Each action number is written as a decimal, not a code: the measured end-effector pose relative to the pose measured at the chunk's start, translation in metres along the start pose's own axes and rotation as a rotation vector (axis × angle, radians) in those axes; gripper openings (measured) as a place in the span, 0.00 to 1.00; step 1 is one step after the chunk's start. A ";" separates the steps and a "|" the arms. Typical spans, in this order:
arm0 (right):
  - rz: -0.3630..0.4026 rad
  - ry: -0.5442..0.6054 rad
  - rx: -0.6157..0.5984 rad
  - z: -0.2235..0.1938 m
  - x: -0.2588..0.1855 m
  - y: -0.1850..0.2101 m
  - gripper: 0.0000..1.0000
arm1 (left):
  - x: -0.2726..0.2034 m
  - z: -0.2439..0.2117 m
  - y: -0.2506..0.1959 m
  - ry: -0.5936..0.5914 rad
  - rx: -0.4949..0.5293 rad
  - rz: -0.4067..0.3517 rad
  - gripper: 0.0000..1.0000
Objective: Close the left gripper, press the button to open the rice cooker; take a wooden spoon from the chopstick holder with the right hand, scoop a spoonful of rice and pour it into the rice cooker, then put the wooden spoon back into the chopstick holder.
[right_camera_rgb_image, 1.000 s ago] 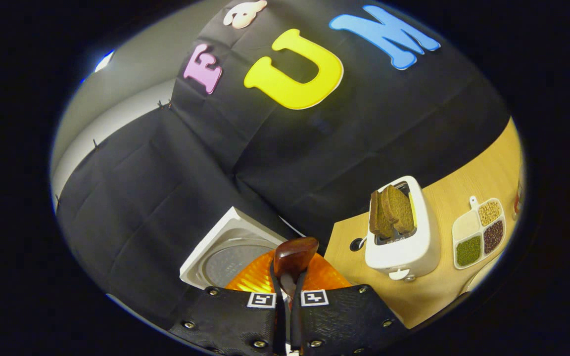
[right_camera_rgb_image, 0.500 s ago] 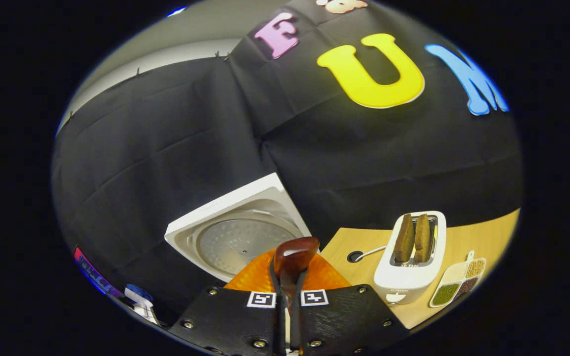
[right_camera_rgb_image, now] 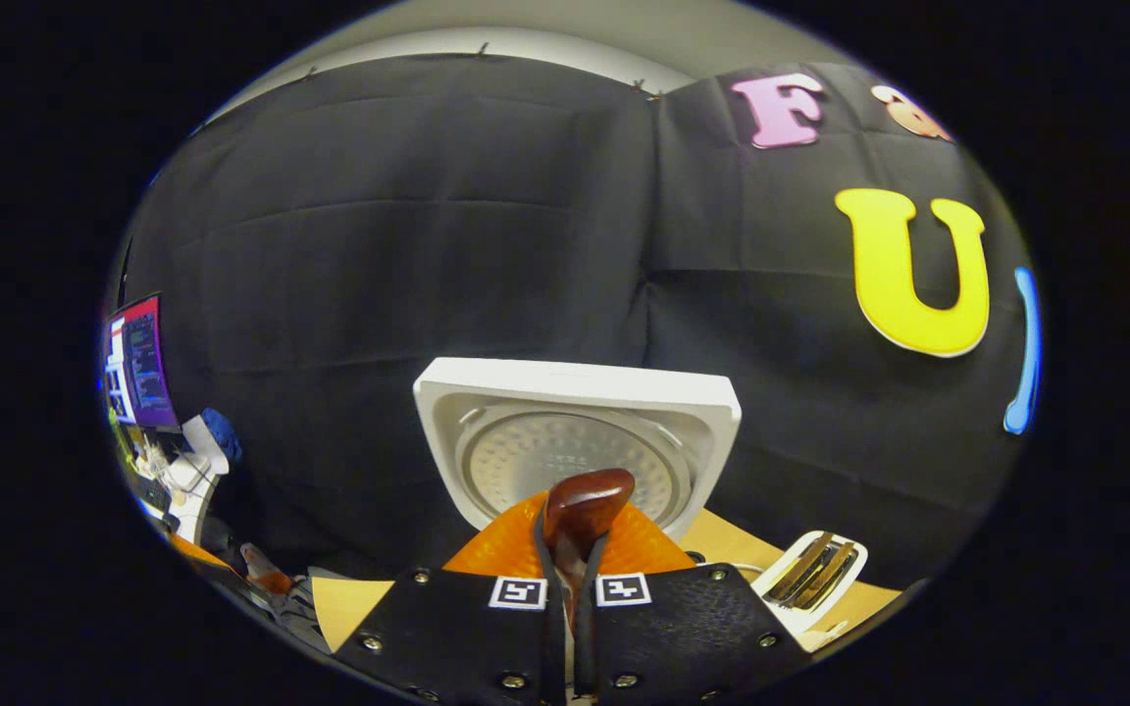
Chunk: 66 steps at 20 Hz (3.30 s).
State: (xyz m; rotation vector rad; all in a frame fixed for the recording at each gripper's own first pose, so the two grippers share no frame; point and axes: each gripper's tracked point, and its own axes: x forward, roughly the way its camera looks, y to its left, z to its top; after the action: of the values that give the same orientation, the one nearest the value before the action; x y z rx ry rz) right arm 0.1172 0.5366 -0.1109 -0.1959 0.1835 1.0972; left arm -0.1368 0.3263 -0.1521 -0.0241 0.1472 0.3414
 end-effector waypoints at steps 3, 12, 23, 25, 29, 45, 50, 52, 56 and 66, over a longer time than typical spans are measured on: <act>0.000 -0.014 -0.029 0.010 -0.009 0.000 0.04 | 0.000 0.001 -0.001 -0.001 0.002 -0.004 0.92; -0.076 -0.193 0.510 0.058 -0.082 -0.057 0.04 | -0.004 0.016 -0.011 -0.019 -0.021 -0.036 0.94; -0.228 -0.322 0.950 0.009 -0.222 -0.132 0.04 | -0.009 0.051 -0.084 -0.081 -0.011 -0.144 0.88; -0.271 -0.345 0.983 -0.003 -0.254 -0.142 0.04 | -0.010 0.054 -0.099 -0.084 -0.005 -0.164 0.91; -0.348 -0.373 1.014 -0.025 -0.314 -0.156 0.04 | -0.012 0.061 -0.132 -0.091 0.012 -0.201 0.91; -0.772 -0.279 0.923 -0.163 -0.504 -0.214 0.04 | -0.026 0.054 -0.234 -0.030 0.043 -0.293 0.88; -0.907 -0.167 0.847 -0.216 -0.541 -0.226 0.04 | -0.030 0.048 -0.241 0.002 0.058 -0.277 0.94; -0.928 -0.147 0.845 -0.231 -0.548 -0.227 0.04 | -0.030 0.046 -0.246 0.013 0.074 -0.272 0.94; -0.980 -0.075 0.822 -0.268 -0.554 -0.229 0.04 | -0.029 0.051 -0.260 0.021 0.083 -0.273 0.91; -0.988 0.068 0.814 -0.341 -0.518 -0.212 0.04 | -0.024 0.080 -0.251 -0.011 0.092 -0.214 0.92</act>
State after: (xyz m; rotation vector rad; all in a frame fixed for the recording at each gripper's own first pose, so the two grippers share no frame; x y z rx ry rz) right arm 0.0596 -0.0884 -0.3011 0.3856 0.5108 -0.0171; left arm -0.0640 0.0858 -0.0698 0.0524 0.1482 0.1205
